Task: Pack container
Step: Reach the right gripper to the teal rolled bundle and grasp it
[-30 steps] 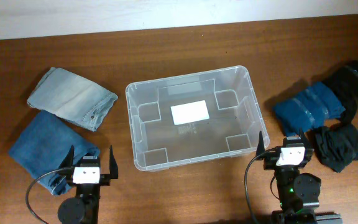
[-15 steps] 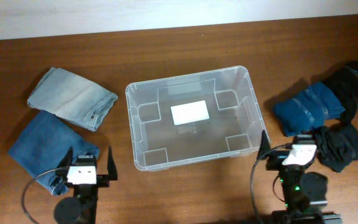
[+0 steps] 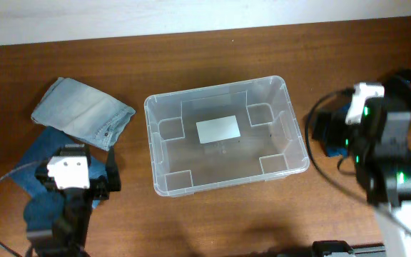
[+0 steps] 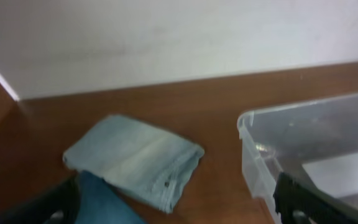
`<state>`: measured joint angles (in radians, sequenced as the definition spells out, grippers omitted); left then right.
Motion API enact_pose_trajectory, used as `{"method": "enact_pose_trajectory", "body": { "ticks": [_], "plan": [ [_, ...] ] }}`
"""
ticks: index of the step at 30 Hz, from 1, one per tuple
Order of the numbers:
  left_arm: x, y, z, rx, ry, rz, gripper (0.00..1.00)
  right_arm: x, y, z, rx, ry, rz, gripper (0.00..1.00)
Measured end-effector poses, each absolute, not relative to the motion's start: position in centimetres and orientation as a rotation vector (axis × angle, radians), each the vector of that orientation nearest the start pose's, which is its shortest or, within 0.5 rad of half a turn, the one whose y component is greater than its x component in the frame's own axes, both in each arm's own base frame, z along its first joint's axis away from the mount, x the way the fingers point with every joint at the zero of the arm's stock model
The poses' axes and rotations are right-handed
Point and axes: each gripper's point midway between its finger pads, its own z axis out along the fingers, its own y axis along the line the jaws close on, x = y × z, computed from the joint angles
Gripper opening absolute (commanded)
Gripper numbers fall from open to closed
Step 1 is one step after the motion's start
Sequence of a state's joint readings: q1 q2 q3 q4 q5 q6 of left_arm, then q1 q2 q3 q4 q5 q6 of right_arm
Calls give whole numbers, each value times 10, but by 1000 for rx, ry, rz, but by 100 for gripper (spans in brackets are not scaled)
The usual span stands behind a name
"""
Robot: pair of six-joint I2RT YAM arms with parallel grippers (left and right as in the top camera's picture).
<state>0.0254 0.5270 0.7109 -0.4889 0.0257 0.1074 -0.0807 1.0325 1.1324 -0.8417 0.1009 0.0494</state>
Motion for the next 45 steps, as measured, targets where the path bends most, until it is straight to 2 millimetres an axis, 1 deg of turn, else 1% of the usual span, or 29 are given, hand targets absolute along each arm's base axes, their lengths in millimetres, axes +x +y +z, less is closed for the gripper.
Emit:
{"method": "enact_pose_trajectory", "body": {
  "ticks": [1, 3, 4, 5, 8, 9, 11, 12, 13, 15, 18, 20, 26, 30, 31, 36, 37, 38, 39, 40, 41, 42, 43, 44, 45],
  "plan": [
    [258, 2, 274, 96, 1905, 65, 99, 304, -49, 254, 231, 2341, -142, 98],
    [264, 2, 272, 96, 1931, 64, 99, 315, -74, 242, 339, 2389, -153, 99],
    [265, 2, 272, 97, 1935, 63, 99, 317, -81, 237, 375, 2402, -137, 98],
    [266, 2, 270, 97, 1942, 63, 99, 316, -105, 226, 477, 2422, -127, 98],
    [267, 2, 268, 97, 1953, 62, 100, 308, -150, 197, 693, 2457, -49, 99],
    [267, 2, 268, 97, 1953, 62, 99, 303, -166, 185, 777, 2460, 4, 98],
    [267, 2, 268, 97, 1955, 62, 99, 297, -186, 167, 890, 2455, 113, 99],
    [267, 2, 268, 97, 1956, 62, 99, 297, -192, 159, 924, 2453, 156, 98],
    [267, 2, 268, 97, 1956, 62, 99, 297, -199, 147, 968, 2455, 214, 98],
    [267, 2, 268, 97, 1955, 62, 100, 298, -203, 130, 1005, 2468, 278, 98],
    [267, 2, 268, 97, 1955, 62, 99, 311, -205, 98, 1027, 2492, 381, 98],
    [267, 2, 268, 97, 1955, 62, 99, 318, -203, 83, 1028, 2498, 444, 98],
    [267, 2, 268, 97, 1955, 62, 99, 329, -195, 43, 1046, 2516, 606, 98],
    [267, 2, 268, 97, 1955, 62, 99, 343, -188, 29, 1013, 2480, 734, 98],
    [267, 2, 268, 97, 1955, 62, 99, 351, -186, 31, 983, 2462, 763, 98],
    [267, 2, 268, 97, 1955, 62, 99, 365, -174, 32, 915, 2454, 799, 99],
    [267, 2, 268, 97, 1955, 62, 99, 367, -172, 32, 903, 2455, 801, 97],
    [267, 2, 268, 97, 1955, 62, 99, 369, -169, 32, 888, 2456, 806, 88],
    [267, 2, 268, 97, 1955, 62, 99, 371, -167, 32, 881, 2459, 810, 82],
    [267, 2, 268, 97, 1955, 62, 99, 371, -166, 31, 873, 2462, 809, 72],
    [267, 2, 268, 97, 1955, 62, 99, 371, -165, 29, 874, 2466, 815, 64],
    [267, 2, 268, 97, 1955, 62, 99, 371, -164, 27, 886, 2466, 825, 60],
    [267, 2, 268, 97, 1955, 62, 99, 371, -164, 27, 880, 2466, 829, 52],
    [267, 2, 268, 97, 1955, 62, 99, 372, -163, 27, 881, 2462, 839, 46],
    [267, 2, 268, 97, 1955, 62, 99, 372, -162, 28, 881, 2459, 846, 43]
  ]
}}
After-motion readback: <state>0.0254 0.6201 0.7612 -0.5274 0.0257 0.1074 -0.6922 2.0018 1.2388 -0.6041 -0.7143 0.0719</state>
